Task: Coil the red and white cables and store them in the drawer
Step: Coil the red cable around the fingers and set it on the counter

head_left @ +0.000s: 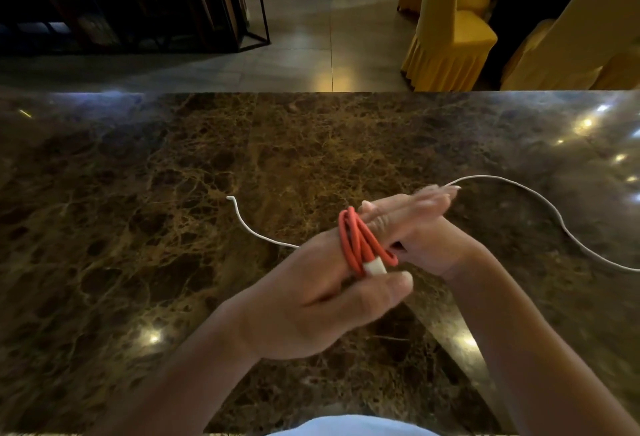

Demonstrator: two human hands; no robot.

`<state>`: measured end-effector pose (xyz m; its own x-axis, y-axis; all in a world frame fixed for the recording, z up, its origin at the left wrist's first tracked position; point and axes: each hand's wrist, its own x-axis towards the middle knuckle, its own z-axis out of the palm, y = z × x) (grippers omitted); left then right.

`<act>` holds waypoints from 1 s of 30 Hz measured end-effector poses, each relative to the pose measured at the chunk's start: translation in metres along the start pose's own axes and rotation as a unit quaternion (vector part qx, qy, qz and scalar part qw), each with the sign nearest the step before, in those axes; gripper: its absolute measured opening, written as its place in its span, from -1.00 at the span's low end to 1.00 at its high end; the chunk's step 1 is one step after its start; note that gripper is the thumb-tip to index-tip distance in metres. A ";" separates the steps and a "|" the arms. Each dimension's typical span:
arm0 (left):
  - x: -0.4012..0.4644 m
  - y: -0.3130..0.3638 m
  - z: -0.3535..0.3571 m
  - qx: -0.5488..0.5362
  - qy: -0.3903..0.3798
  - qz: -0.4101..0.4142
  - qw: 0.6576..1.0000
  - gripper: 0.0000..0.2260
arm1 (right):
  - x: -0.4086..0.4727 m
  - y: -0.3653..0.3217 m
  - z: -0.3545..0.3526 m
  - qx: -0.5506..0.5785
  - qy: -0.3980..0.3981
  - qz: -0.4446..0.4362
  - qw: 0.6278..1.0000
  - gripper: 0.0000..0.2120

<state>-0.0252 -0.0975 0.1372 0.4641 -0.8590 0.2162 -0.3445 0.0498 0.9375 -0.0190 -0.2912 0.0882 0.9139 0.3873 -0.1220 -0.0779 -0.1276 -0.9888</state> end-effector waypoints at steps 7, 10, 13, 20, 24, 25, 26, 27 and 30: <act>0.003 -0.007 -0.008 0.012 0.045 -0.005 0.999 -0.44 | -0.001 0.028 0.017 0.091 0.076 -0.010 0.993 -0.58; -0.001 -0.014 -0.019 0.027 0.064 -0.025 0.997 -0.28 | -0.003 0.037 0.026 0.075 0.042 -0.023 0.996 -0.53; -0.003 -0.016 -0.020 0.033 0.040 -0.042 0.998 -0.17 | -0.001 0.048 0.021 0.046 0.100 -0.043 0.993 -0.45; -0.009 -0.007 0.001 -0.039 0.011 -0.017 0.999 -0.22 | 0.014 0.049 0.006 0.045 0.243 -0.099 0.964 -0.59; -0.004 -0.006 -0.002 -0.055 0.050 -0.010 0.997 -0.17 | 0.022 0.051 0.013 0.018 0.254 -0.130 0.958 -0.72; -0.002 -0.009 -0.009 -0.062 0.069 -0.011 0.996 -0.15 | 0.022 0.051 0.014 0.006 0.259 -0.126 0.958 -0.68; 0.001 -0.012 -0.018 -0.070 0.086 -0.014 0.994 -0.13 | 0.021 0.049 0.016 -0.012 0.260 -0.117 0.958 -0.63; 0.005 -0.017 -0.029 -0.080 0.100 -0.017 0.992 -0.12 | 0.020 0.046 0.018 -0.036 0.251 -0.108 0.961 -0.59; 0.010 -0.032 -0.050 -0.068 0.126 -0.032 0.989 -0.11 | 0.010 0.032 0.028 -0.092 0.199 -0.094 0.971 -0.57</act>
<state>0.0310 -0.0822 0.1227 0.6763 -0.7087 0.2012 -0.2033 0.0829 0.9756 -0.0235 -0.2662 0.0532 0.9895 0.0414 0.1386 0.1446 -0.2639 -0.9536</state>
